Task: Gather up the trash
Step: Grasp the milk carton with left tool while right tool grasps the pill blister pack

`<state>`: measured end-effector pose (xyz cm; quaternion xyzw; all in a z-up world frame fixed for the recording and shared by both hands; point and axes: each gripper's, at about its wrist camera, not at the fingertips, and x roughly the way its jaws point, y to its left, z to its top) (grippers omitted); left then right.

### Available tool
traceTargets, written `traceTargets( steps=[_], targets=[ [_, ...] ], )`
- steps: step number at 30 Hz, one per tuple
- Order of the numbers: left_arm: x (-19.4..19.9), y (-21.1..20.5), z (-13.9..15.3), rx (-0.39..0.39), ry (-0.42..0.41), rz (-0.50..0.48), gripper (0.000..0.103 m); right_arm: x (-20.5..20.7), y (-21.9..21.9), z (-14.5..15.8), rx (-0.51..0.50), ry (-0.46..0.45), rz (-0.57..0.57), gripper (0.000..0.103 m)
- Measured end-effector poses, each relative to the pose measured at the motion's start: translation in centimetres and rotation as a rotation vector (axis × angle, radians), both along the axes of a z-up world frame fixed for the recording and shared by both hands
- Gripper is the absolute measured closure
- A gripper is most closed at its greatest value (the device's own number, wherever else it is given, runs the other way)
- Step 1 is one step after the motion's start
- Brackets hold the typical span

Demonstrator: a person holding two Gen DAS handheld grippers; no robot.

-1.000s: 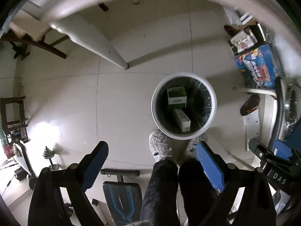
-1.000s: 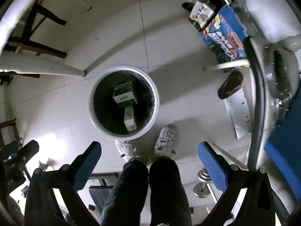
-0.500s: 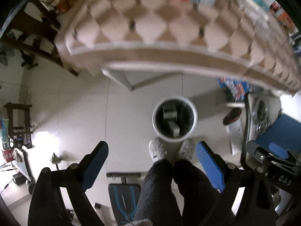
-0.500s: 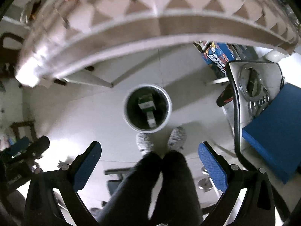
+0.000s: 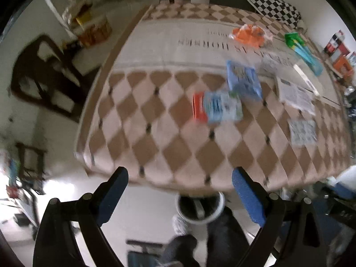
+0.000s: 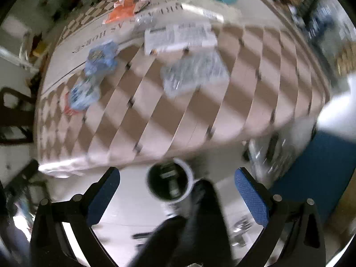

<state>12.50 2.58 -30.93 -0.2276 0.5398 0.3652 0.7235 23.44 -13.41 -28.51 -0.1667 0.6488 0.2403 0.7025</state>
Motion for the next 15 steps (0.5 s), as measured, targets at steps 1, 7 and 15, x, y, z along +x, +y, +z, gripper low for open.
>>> traceTargets(
  steps=[1, 7, 15],
  targets=[
    [1.1, 0.4, -0.3, 0.023, 0.02, -0.001, 0.007, 1.6, 1.0, -0.3, -0.036, -0.005, 0.052, 0.0],
    [6.1, 1.5, -4.3, 0.017, 0.129, 0.044, 0.007, 7.6, 8.2, -5.5, -0.334, -0.012, 0.575, 0.0],
    [7.6, 2.1, -7.7, -0.049, 0.176, 0.125, 0.007, 8.2, 12.6, -11.7, -0.533, -0.049, 1.108, 0.002]
  ],
)
